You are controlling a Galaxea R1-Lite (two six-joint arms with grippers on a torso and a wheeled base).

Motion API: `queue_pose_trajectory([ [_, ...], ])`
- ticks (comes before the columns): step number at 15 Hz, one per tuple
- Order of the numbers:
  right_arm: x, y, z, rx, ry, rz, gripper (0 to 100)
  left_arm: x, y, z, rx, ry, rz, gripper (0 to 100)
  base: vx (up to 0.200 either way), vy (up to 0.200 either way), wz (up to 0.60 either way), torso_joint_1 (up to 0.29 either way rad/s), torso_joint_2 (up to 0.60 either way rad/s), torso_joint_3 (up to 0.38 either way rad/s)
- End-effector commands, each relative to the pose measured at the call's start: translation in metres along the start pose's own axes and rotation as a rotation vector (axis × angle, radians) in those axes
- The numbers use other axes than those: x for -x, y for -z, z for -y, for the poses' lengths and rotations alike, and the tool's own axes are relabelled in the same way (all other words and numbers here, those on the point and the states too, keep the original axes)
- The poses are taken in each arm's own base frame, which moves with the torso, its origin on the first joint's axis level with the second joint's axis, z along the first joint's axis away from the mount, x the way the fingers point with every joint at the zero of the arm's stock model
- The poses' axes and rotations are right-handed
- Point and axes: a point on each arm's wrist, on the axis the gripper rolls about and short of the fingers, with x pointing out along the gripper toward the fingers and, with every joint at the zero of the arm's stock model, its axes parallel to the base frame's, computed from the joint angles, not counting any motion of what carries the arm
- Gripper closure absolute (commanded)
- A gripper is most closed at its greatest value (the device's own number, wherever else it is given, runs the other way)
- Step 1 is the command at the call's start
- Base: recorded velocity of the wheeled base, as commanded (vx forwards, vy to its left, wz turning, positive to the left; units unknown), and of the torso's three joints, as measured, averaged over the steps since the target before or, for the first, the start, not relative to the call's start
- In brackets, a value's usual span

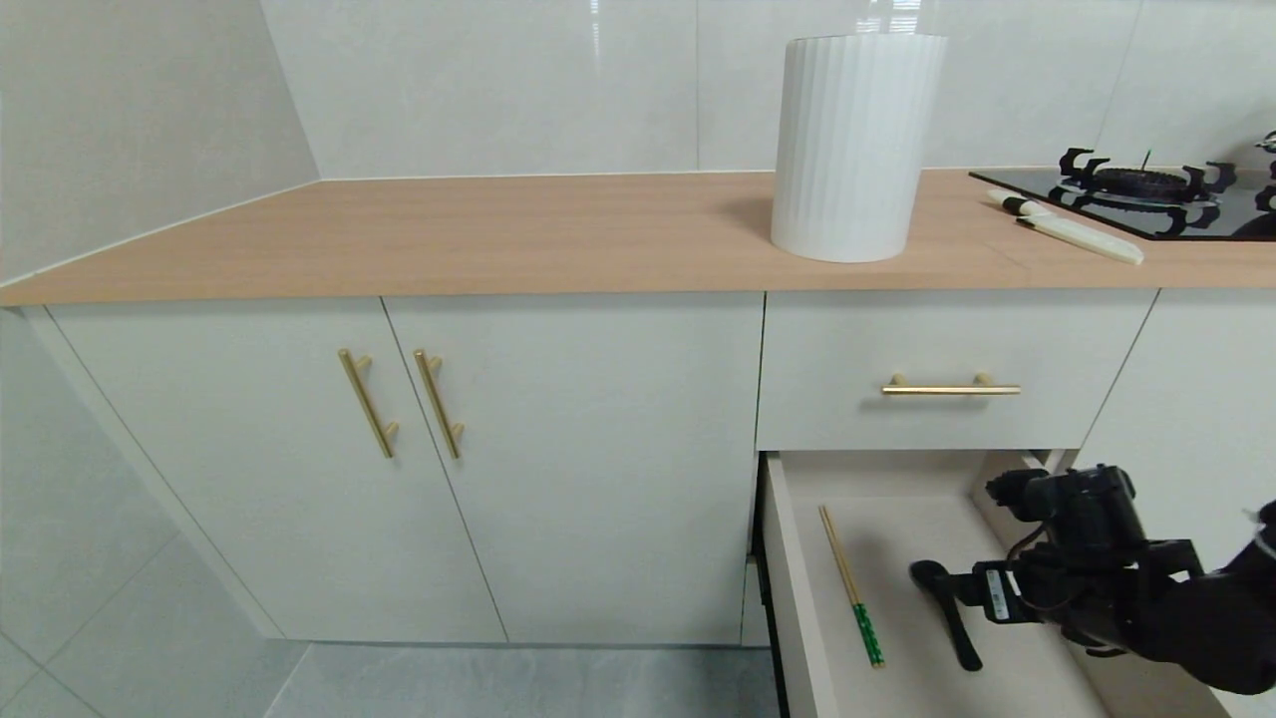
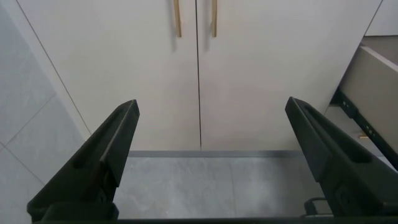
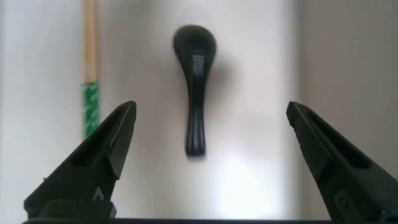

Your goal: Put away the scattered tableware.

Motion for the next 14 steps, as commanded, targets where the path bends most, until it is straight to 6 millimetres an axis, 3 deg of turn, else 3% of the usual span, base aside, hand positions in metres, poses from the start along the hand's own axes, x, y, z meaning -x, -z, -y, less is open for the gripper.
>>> queue_pose_trajectory([
  [1,0.066,-0.018,0.014,-0.031,-0.020,0.109,0,0.000,0.000,0.000,0.000,0.000,-0.002,0,0.000,0.000,0.00,0.000,0.00,0.000],
  [3,0.090,-0.015,0.021,-0.025,-0.019,0.072,0,0.000,0.000,0.000,0.000,0.000,0.000,0,0.000,0.000,0.00,0.000,0.00,0.000],
  [9,0.135,-0.016,0.033,-0.018,-0.056,0.058,0,0.000,0.000,0.000,0.001,0.000,0.000,0,0.000,0.000,0.00,0.000,0.00,0.000],
  [14,0.158,-0.019,0.037,-0.016,-0.137,0.046,0,0.000,0.000,0.000,0.004,0.000,0.000,0,-0.200,0.000,0.00,0.005,0.00,0.002],
])
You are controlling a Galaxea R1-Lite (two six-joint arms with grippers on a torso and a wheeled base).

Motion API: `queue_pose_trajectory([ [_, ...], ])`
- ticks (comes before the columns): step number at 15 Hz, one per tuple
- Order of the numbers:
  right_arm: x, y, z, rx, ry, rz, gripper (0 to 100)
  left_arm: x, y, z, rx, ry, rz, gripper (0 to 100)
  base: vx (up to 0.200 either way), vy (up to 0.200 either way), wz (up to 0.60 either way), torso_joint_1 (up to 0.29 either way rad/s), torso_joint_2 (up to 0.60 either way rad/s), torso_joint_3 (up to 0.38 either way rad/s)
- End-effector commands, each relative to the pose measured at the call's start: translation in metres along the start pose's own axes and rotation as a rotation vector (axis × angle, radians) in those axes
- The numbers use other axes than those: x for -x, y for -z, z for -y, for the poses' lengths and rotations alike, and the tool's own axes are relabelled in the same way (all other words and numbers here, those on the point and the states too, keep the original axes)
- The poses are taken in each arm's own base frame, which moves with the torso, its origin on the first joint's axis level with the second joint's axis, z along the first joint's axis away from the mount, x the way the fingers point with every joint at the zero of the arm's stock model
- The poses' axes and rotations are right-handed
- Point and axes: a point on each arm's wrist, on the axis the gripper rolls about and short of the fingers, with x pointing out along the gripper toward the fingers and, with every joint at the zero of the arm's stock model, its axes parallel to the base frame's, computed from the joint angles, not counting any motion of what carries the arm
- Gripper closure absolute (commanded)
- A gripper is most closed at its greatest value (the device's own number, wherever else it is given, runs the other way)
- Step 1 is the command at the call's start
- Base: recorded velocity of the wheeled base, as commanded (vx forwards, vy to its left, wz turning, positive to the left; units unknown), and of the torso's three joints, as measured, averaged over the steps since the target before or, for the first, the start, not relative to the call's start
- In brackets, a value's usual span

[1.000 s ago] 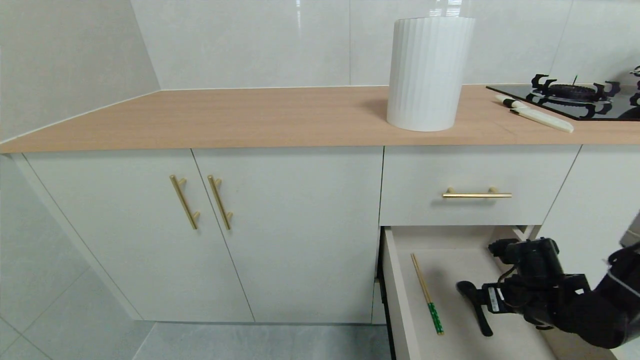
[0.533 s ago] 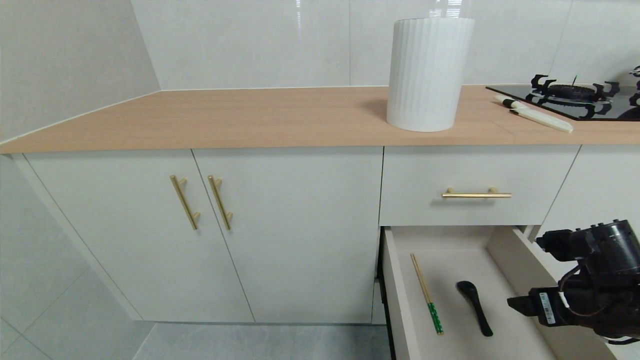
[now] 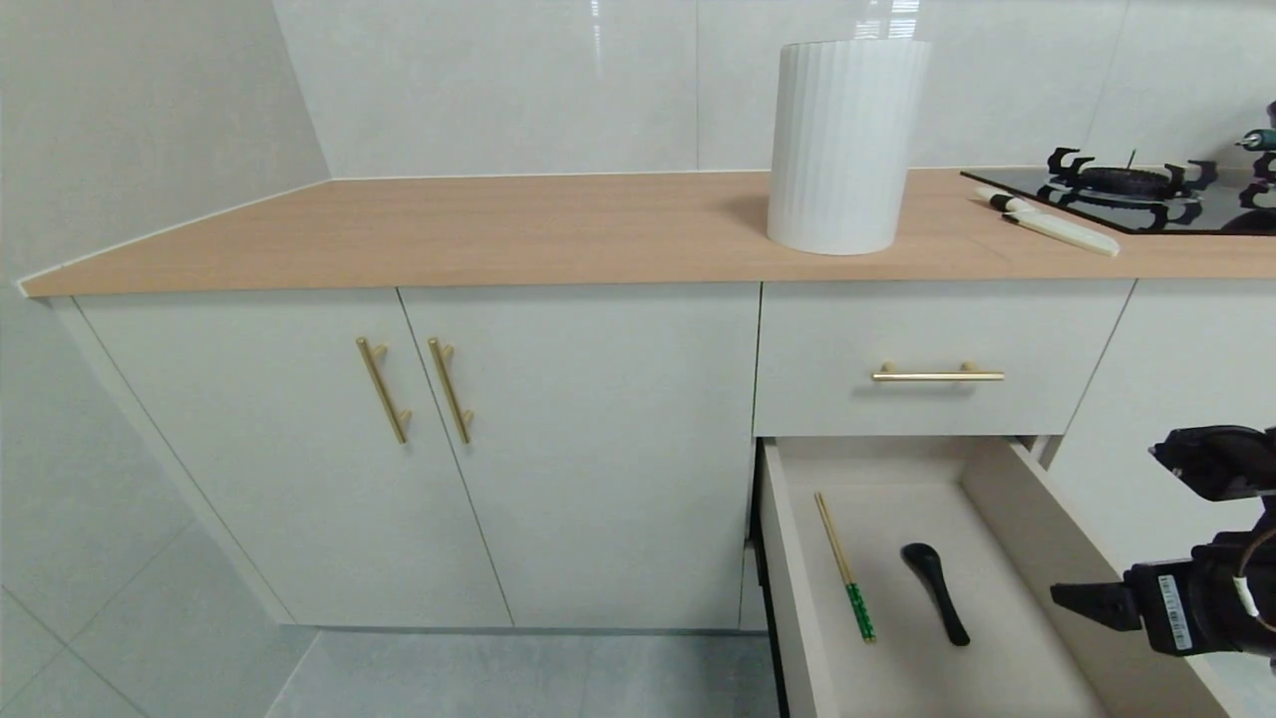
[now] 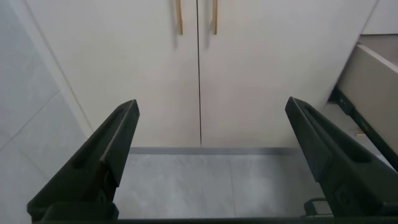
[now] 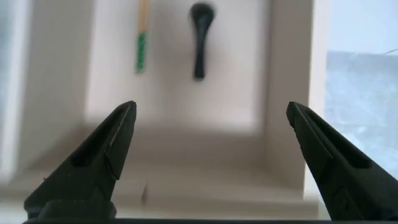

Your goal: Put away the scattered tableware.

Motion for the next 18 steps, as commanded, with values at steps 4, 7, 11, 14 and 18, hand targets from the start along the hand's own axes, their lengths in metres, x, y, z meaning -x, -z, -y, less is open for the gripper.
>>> queue_pose_trajectory([
  [4,0.009,0.000,0.000,0.012,-0.026,-0.055,0,0.000,0.000,0.000,-0.001,-0.001,-0.002,0,-0.150,0.000,0.00,-0.001,0.00,0.004],
  [7,-0.009,0.008,-0.009,0.054,-0.049,-0.222,0,0.000,0.000,0.000,-0.001,-0.001,-0.002,0,0.000,0.000,0.00,0.000,0.00,0.000],
  [11,-0.045,0.019,-0.038,0.060,-0.062,-0.426,0,0.000,0.000,0.000,-0.001,-0.001,-0.002,0,0.000,0.000,0.00,0.000,0.00,0.000],
  [14,-0.059,0.028,-0.053,0.083,-0.063,-0.498,0,0.000,0.000,0.000,-0.002,-0.001,-0.002,0,0.000,0.000,0.00,0.000,0.00,0.000],
  [18,-0.067,0.026,-0.056,0.054,-0.055,-0.472,0,0.000,0.000,0.000,-0.001,-0.001,-0.002,0,0.000,0.000,0.00,0.000,0.00,0.000],
])
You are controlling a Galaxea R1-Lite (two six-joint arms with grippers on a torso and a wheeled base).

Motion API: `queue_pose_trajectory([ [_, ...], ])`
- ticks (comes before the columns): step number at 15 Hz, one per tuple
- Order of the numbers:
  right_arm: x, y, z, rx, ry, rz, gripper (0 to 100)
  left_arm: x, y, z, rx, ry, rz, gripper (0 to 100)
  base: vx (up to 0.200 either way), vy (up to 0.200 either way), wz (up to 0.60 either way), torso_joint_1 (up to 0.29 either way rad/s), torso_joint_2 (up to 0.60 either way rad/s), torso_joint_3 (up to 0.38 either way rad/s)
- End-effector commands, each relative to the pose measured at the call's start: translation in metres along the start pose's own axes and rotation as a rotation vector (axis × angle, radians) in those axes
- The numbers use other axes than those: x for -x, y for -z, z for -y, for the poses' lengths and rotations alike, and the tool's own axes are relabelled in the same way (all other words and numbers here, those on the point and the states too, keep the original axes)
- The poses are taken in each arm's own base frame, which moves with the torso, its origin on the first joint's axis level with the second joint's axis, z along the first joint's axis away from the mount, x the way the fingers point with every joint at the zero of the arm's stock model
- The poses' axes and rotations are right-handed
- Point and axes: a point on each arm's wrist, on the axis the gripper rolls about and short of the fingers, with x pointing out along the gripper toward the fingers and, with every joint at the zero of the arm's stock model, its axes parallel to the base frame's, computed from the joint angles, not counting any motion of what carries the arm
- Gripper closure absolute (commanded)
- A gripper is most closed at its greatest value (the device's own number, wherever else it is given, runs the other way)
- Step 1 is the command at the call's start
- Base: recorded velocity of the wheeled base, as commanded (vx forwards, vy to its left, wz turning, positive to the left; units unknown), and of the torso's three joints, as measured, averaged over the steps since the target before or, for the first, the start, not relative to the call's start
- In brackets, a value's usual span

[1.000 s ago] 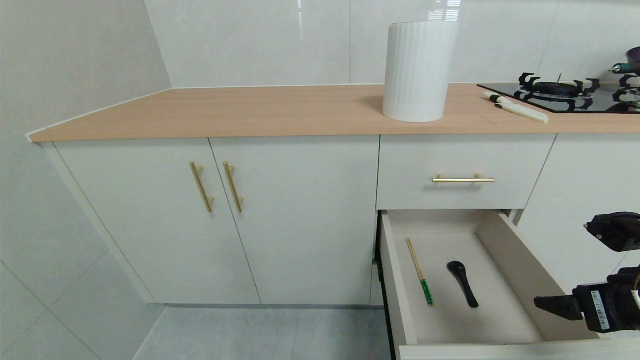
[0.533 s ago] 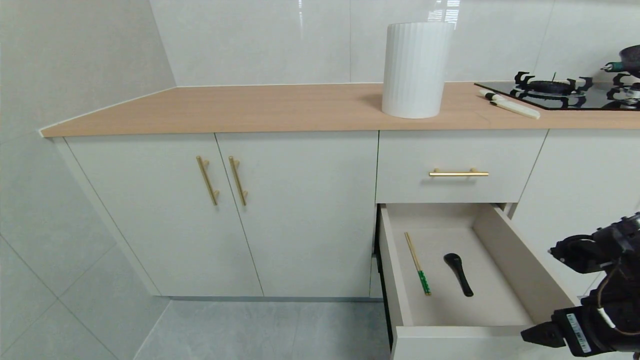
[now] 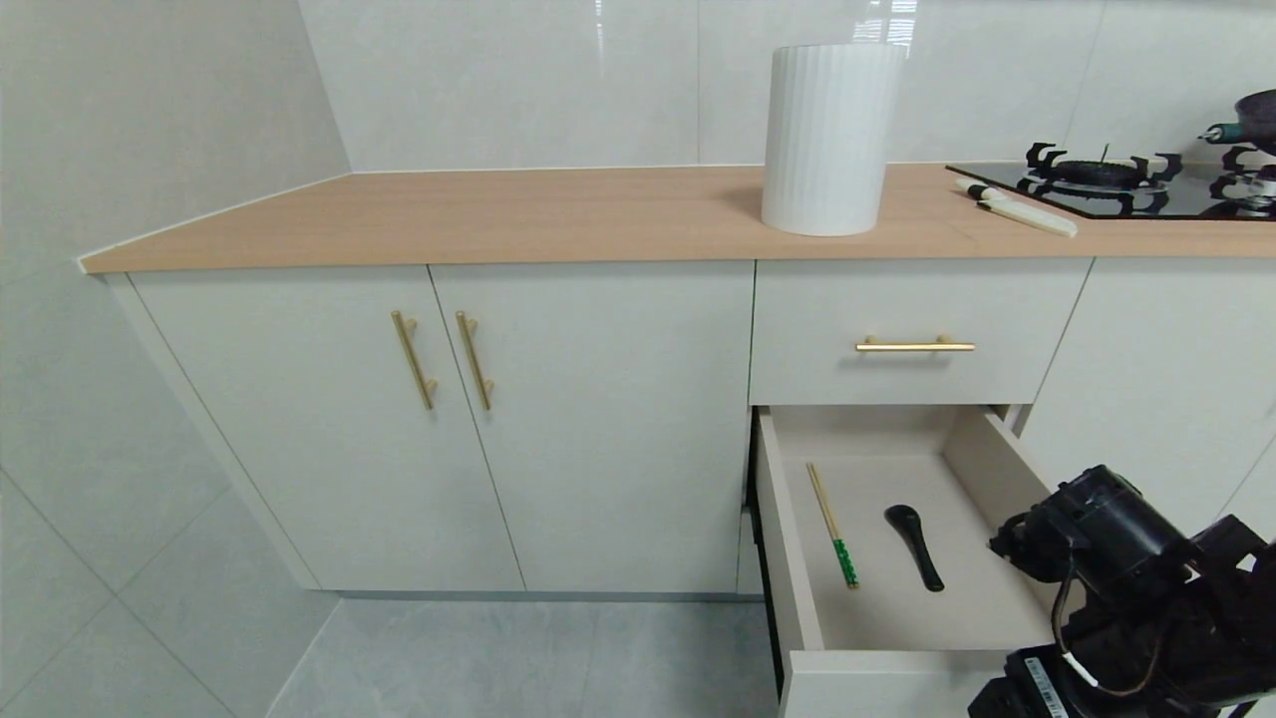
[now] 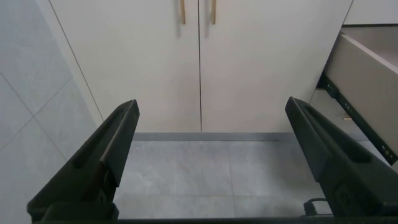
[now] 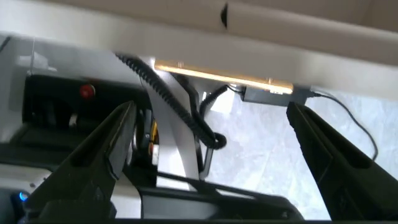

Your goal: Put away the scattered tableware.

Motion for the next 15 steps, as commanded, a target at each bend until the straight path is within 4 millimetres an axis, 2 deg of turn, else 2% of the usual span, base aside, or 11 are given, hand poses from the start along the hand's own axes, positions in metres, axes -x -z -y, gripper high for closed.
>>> queue_pose_trajectory([
  [1,-0.008,-0.002,-0.001,-0.006,0.010,-0.013,0,0.000,0.000,0.000,0.000,0.000,-0.002,0,0.000,0.000,0.00,0.000,0.00,0.000],
  [7,-0.008,-0.015,0.008,-0.063,0.057,0.078,0,0.000,0.000,0.000,0.000,0.000,-0.002,0,0.000,0.000,0.00,0.000,0.00,0.000],
  [12,-0.025,-0.055,0.015,-0.067,0.091,0.102,0,0.000,0.000,0.000,0.000,0.000,-0.002,0,0.000,0.000,0.00,0.000,0.00,0.000],
  [15,-0.046,-0.085,0.019,-0.079,0.107,0.102,0,0.000,0.000,0.000,0.000,0.000,-0.002,0,0.000,0.000,0.00,0.000,0.00,0.000],
])
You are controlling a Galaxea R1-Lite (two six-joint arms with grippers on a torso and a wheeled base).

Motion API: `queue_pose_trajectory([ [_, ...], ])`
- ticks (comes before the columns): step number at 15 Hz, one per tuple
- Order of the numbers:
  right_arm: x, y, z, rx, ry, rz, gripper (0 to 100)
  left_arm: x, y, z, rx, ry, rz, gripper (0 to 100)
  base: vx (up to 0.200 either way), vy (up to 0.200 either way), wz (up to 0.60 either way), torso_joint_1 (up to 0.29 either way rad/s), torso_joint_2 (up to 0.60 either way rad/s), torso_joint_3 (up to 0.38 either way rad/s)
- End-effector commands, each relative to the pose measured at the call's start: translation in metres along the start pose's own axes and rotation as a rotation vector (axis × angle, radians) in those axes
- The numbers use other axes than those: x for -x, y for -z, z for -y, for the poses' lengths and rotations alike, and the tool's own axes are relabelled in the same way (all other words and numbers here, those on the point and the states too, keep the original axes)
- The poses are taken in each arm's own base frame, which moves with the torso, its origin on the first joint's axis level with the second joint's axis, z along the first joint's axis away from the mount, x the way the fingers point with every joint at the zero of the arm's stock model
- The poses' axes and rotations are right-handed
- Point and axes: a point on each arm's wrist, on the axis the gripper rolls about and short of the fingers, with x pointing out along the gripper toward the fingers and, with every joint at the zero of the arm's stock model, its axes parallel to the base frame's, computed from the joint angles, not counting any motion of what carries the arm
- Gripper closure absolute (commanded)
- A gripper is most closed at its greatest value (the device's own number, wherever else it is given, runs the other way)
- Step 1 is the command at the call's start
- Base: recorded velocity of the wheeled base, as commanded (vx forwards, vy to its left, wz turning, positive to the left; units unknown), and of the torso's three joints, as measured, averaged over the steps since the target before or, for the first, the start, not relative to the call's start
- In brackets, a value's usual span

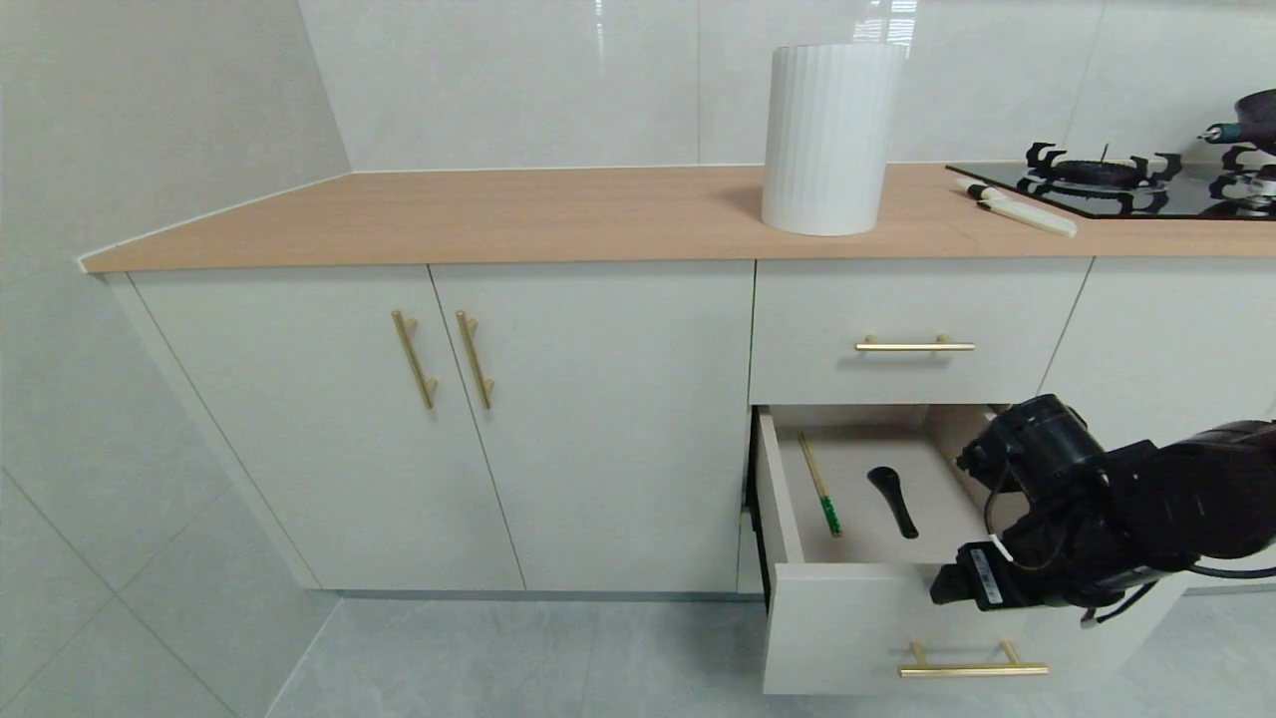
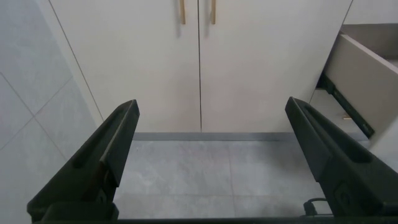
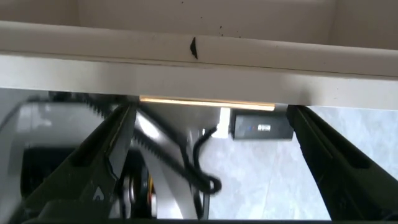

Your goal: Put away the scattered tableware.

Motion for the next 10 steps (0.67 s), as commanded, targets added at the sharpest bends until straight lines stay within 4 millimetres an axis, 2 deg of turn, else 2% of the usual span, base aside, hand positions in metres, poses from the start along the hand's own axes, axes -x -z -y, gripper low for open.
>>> queue_pose_trajectory([
  [1,-0.030,-0.020,0.001,0.000,0.020,-0.025,0,0.000,0.000,0.000,0.000,0.000,-0.002,0,0.000,0.000,0.00,0.000,0.00,0.000],
  [5,-0.049,-0.058,0.000,-0.011,0.018,0.038,0,0.000,0.000,0.000,0.000,0.000,-0.002,0,0.000,0.000,0.00,0.000,0.00,0.000],
  [10,-0.065,-0.091,0.005,-0.025,0.024,0.103,0,0.000,0.000,0.000,0.000,0.000,-0.002,0,0.000,0.000,0.00,0.000,0.00,0.000],
])
